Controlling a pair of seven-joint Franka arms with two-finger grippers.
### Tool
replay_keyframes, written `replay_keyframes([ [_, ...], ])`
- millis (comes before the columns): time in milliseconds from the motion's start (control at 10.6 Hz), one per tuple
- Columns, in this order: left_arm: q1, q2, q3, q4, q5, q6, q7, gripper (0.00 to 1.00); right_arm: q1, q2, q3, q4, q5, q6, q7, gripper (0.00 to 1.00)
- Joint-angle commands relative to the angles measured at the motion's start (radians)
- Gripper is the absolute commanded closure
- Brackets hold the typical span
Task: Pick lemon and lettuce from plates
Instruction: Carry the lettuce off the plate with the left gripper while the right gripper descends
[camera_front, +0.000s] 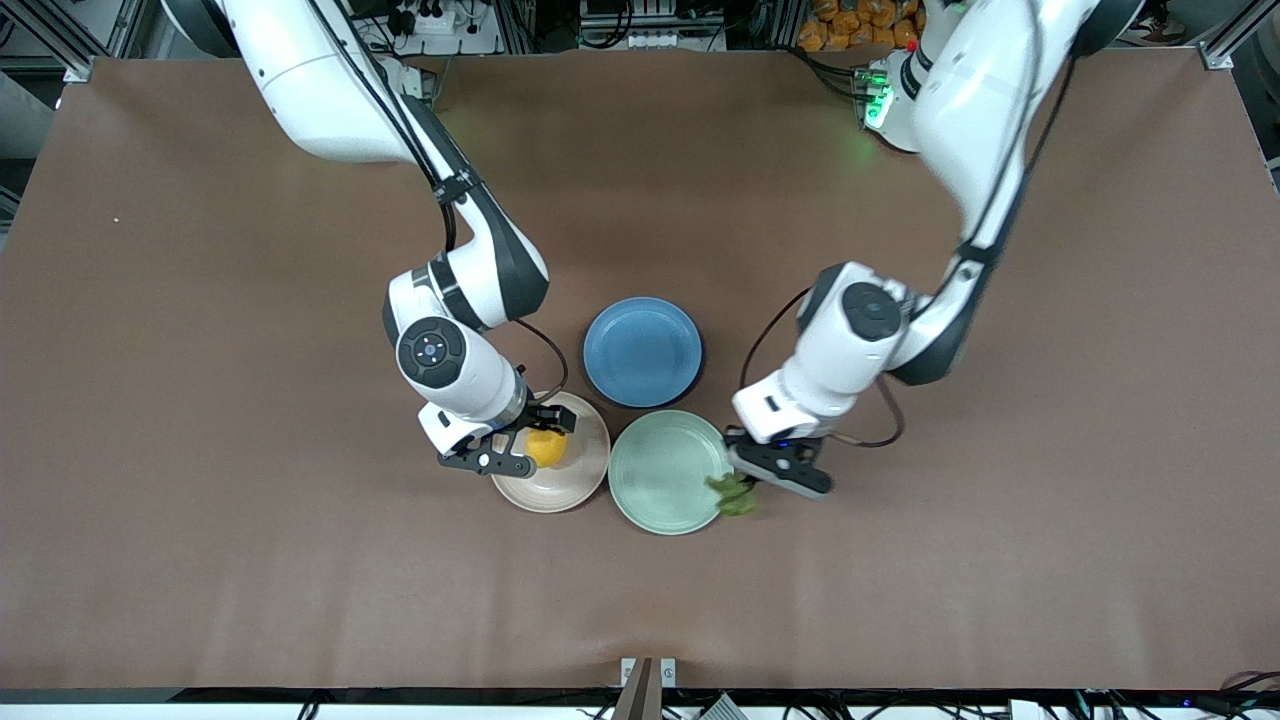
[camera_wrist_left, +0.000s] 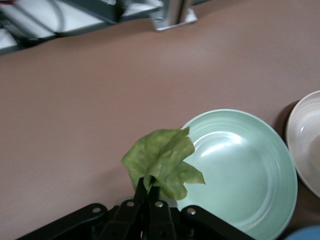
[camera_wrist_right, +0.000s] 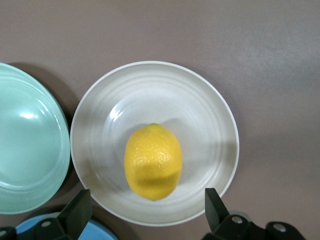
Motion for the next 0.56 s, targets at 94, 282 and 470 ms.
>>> replay_keyframes([
  [94, 0.172, -0.204, -0.014, -0.055, -0.002, -0.398, 0.026, 1.0, 0.021, 0.038, -0.006, 0.014, 0.002, 0.033, 0.016, 0.0],
  [282, 0.241, -0.207, -0.013, -0.058, -0.004, -0.505, 0.038, 1.0, 0.035, 0.045, -0.006, 0.006, -0.004, 0.034, 0.014, 0.0],
  [470, 0.301, -0.153, -0.011, -0.068, -0.005, -0.514, 0.016, 1.0, 0.035, 0.047, -0.006, 0.0, -0.02, 0.034, 0.012, 0.0],
])
